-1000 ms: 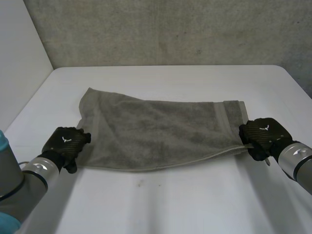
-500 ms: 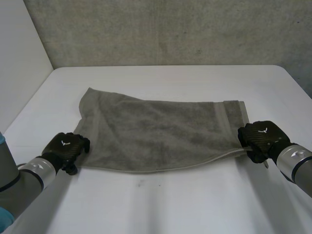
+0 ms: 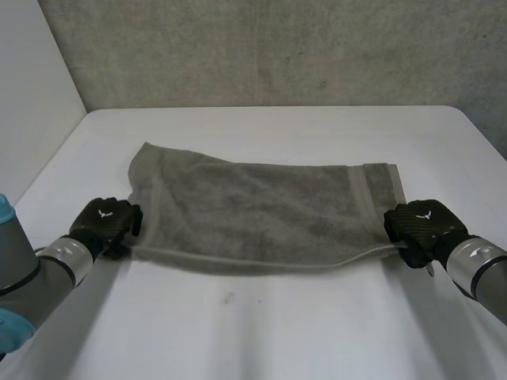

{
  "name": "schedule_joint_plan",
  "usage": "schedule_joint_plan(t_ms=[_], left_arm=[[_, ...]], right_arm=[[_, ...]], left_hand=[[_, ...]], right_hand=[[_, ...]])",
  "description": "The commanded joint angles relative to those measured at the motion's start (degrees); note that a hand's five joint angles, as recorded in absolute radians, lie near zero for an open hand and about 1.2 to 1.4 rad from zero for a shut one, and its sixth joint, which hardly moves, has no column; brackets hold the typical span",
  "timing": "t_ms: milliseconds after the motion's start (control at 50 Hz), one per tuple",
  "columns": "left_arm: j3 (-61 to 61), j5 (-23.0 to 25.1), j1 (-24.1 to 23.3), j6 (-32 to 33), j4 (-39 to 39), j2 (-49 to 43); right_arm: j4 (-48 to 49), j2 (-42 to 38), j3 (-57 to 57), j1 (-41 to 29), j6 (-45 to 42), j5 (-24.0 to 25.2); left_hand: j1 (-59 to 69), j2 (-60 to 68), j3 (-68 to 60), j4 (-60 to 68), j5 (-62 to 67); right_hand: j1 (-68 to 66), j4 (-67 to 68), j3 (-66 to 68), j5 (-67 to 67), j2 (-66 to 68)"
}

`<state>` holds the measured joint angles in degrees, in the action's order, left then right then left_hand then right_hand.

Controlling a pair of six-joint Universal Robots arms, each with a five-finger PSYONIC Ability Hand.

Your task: Fold the towel.

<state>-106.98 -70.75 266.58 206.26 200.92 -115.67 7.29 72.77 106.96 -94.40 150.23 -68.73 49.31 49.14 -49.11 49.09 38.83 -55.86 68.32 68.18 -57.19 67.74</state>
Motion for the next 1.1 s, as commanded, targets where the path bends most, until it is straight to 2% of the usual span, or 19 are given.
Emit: schedule_joint_plan(t_ms=[20,160,360,840,960,1000,1040,1100], left_arm=[[1.69,0.0,-0.18,-0.07,0.09,-1.39],[0.63,-0.09,-0.8,0.28,-0.79,-1.13],[-3.76,-0.09,0.08,0.01,-4.04,4.75],[-2.18,0.09,-0.01,0.37,-3.17,1.24],[-0.42,0.09,-0.1,0.54,-3.25,-1.04],[-0.25,0.09,-0.27,0.54,-3.25,-1.22],[-0.25,0.0,-0.45,0.54,-3.25,-1.05],[-0.51,-0.35,-0.8,0.37,-3.78,0.27]], right_arm=[[0.0,0.0,0.09,0.0,-0.02,0.0],[0.0,-0.09,0.09,0.0,-0.02,0.0],[0.0,-0.7,0.09,0.0,-0.55,0.0],[0.0,-0.79,0.18,0.0,-0.64,0.0],[0.35,-0.79,0.18,0.09,-0.46,-0.18],[0.44,-0.71,0.18,0.09,-0.2,-0.26],[0.44,-0.7,0.09,0.09,-0.11,-0.35],[0.44,-0.62,0.09,0.26,0.06,-0.35]], left_hand=[[13.02,13.2,-13.22,13.25,13.51],[14.39,14.57,-14.59,14.62,14.88],[6.99,7.17,-7.19,7.22,7.48],[7.33,7.5,-7.53,7.55,7.81],[13.89,14.06,-14.09,14.11,14.37],[26.92,27.1,-27.12,27.15,27.41],[30.65,30.83,-30.85,30.88,31.13],[30.69,30.86,-30.89,30.91,31.17]], right_hand=[[-24.14,11.68,11.82,-12.81,12.26],[-24.14,11.68,11.82,-12.81,12.26],[-24.14,11.68,11.82,-12.81,12.26],[-24.14,11.68,11.82,-12.81,12.26],[-24.14,11.68,11.82,-12.81,12.26],[-24.14,11.68,11.82,-12.81,12.26],[-24.14,11.68,11.82,-12.81,12.26],[-24.14,11.68,11.82,-12.81,12.26]])
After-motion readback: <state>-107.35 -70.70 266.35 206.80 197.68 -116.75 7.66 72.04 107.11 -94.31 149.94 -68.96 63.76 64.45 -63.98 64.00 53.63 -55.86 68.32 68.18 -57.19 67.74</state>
